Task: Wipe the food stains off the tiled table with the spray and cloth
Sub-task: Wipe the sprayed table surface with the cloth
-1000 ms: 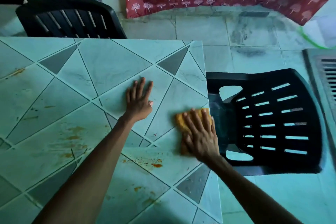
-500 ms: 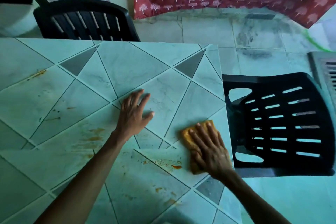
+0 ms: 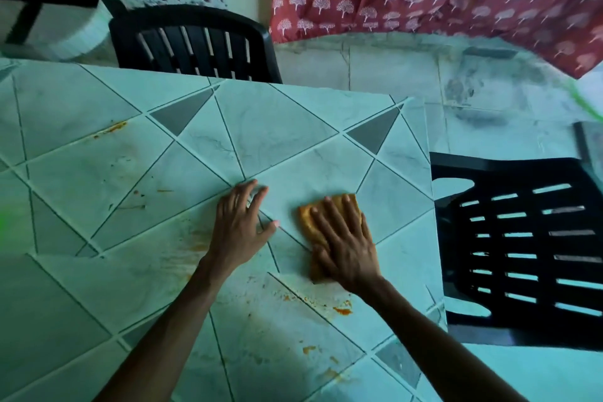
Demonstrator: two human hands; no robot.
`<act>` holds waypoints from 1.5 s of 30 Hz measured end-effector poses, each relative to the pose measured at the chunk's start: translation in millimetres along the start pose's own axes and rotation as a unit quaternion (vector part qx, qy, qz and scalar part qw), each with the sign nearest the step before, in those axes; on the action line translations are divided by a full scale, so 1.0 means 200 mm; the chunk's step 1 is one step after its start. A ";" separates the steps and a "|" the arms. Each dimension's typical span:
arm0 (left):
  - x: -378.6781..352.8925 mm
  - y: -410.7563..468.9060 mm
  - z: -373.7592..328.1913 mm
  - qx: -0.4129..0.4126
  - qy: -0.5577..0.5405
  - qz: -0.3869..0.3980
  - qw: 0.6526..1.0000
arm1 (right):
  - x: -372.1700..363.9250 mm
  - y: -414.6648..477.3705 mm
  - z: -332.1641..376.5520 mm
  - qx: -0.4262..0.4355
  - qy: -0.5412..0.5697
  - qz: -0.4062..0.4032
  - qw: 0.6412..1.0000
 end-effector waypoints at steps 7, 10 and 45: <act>-0.01 0.00 0.02 0.008 -0.008 0.011 1.000 | 0.12 -0.16 -0.49 -0.132 0.000 0.014 0.991; -0.01 -0.01 0.01 0.011 -0.013 0.013 1.000 | -0.01 0.18 -0.52 -0.222 -0.038 0.027 0.974; 0.11 -0.11 0.46 0.167 -0.084 -0.057 0.981 | 0.00 0.10 0.01 0.131 -0.009 0.020 0.991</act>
Point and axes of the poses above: each hand's wrist, its own y-axis towards the middle knuckle, its own x-axis out of the back of the hand, z = x × y, the point moved 7 cm from there along y, towards the middle knuckle, and after that the axes turned 12 degrees about -z, right-handed, at the moved point
